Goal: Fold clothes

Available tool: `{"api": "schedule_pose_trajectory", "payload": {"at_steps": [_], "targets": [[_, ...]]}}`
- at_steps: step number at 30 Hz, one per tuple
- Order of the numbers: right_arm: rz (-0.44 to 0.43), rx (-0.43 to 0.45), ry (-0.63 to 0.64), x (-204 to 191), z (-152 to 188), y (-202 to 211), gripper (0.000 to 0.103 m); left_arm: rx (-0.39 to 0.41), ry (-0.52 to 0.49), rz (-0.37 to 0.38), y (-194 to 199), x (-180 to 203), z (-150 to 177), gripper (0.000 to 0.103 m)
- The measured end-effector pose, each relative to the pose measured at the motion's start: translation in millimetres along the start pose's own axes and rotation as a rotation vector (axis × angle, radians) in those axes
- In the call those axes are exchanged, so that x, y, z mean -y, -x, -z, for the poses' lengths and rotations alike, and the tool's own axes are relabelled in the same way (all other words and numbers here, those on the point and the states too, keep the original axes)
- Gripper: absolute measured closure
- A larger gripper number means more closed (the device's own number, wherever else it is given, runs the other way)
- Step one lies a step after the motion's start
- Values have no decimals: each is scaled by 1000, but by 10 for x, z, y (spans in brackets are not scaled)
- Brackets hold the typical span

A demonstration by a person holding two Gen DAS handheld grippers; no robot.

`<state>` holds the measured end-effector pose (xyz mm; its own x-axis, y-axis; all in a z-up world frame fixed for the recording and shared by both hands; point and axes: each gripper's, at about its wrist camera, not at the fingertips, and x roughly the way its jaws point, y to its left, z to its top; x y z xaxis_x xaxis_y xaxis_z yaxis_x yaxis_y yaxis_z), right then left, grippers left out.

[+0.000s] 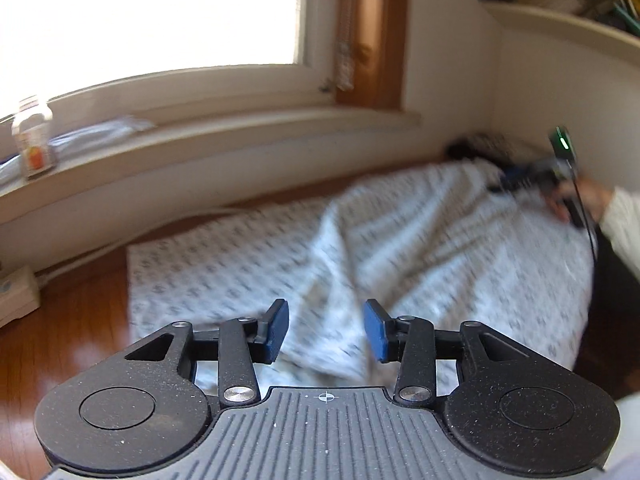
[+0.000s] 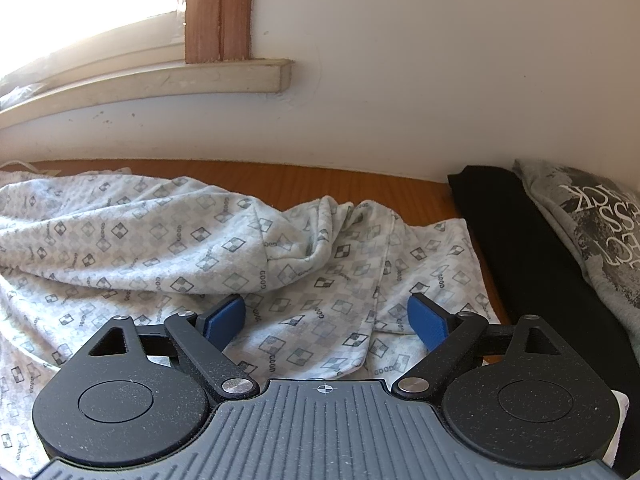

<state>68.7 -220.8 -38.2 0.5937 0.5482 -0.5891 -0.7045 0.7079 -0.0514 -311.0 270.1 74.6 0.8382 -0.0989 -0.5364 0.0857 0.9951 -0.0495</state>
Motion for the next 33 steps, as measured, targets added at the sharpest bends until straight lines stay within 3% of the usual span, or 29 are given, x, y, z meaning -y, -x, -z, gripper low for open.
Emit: {"api": "schedule_pose_trajectory", "payload": {"at_steps": [4, 7, 9, 13, 15, 17, 20, 23, 25, 29, 33], "targets": [[-1, -1, 6, -16, 0, 0, 12, -38, 42, -8, -167, -133, -2, 58], [-1, 1, 7, -15, -3, 6, 12, -67, 42, 5, -311, -145, 14, 64], [-2, 1, 9, -10, -5, 6, 12, -29, 43, -11, -272, -175, -39, 95], [-4, 2, 12, -4, -12, 6, 12, 50, 45, -47, -185, -238, -151, 98], [-5, 3, 13, -4, -13, 6, 12, 137, 91, -97, -39, -393, -292, 98], [-5, 2, 13, -9, -10, 4, 12, 197, 160, -134, 49, -612, -429, 98], [-7, 3, 12, -22, 0, 1, 12, 101, 167, -287, -285, -953, -499, 97], [-1, 4, 18, -42, 6, 3, 12, 3, 164, -315, -565, -1024, -437, 88], [1, 5, 20, -50, 10, 3, 12, -56, 161, -333, -740, -1062, -396, 87], [-1, 4, 19, -50, 17, 0, 12, -22, 79, -341, -716, -792, -411, 60], [-2, 6, 18, -49, 22, -1, 12, -34, 15, -283, -637, -550, -311, 59]]}}
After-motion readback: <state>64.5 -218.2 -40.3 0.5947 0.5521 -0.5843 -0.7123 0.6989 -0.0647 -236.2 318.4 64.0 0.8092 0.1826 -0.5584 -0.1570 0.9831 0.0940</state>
